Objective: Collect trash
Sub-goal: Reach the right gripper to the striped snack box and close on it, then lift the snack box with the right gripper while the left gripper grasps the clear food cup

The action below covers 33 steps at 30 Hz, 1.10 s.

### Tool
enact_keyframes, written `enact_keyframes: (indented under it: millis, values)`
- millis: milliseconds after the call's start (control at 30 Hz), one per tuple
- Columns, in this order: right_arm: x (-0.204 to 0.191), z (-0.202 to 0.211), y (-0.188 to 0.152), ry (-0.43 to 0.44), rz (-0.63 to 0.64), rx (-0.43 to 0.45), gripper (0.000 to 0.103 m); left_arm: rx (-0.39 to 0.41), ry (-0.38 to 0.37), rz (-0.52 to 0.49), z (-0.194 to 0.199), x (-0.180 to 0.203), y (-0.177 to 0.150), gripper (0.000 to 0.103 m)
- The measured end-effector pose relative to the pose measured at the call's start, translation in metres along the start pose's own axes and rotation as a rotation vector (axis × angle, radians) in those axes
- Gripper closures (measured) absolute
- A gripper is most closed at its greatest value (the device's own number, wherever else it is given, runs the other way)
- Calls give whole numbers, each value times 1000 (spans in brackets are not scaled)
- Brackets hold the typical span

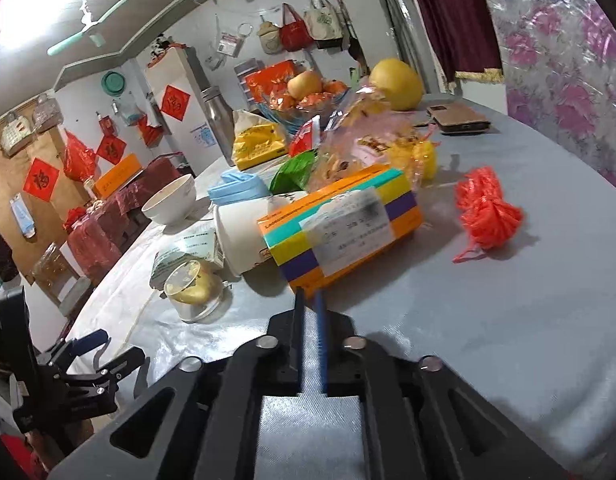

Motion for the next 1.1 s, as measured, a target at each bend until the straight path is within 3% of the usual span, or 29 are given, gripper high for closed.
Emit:
enact_keyframes:
  millis: [67, 133, 233, 333, 367, 467, 500, 633, 800, 833, 900, 967, 1100]
  values:
    - [-2, 4, 3, -46, -10, 58, 11, 3, 3, 1, 1, 1, -1, 6]
    - [-18, -3, 4, -96, 56, 82, 11, 3, 4, 3, 0, 1, -1, 6]
    - [-22, -23, 9, -158, 76, 63, 15, 6, 7, 2, 0, 0, -1, 6]
    - [-13, -39, 12, -170, 47, 15, 34, 13, 6, -4, 0, 0, -2, 6]
    - [-3, -40, 14, -176, 25, 11, 45, 16, 6, -6, 1, 0, -3, 6]
    - [32, -32, 17, -182, -65, 27, 74, 25, 5, -10, 1, 1, -3, 6]
    - [45, -28, 17, -184, -98, 32, 77, 29, 5, -10, 1, 1, -3, 6]
    - [70, -23, 19, -201, -136, 33, 75, 39, 13, -5, 1, 1, -3, 6]
    - [61, -30, 27, -183, -127, 42, 69, 43, 12, -8, 1, 2, -3, 6]
    - [60, -32, 30, -164, -135, 44, 71, 45, 11, -12, 1, 3, -3, 6]
    - [61, -31, 33, -138, -155, 57, 86, 46, 5, -13, 1, 2, -4, 6]
    - [64, -21, 34, -127, -156, 86, 94, 46, -2, -15, 1, 2, -3, 6]
    - [62, 4, 39, -63, -157, 133, 94, 45, -54, -1, 2, 4, 0, 6]
Point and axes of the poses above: each gripper's, at about its wrist camera, not at the fingertips, and z roughly against the way its jaws point, x to its right, y to its top, the point moved 7 cm from there along -z, roughly the way its jaws point, and after that the axes turned 15 degrees about -y, right-handed, at the moved point
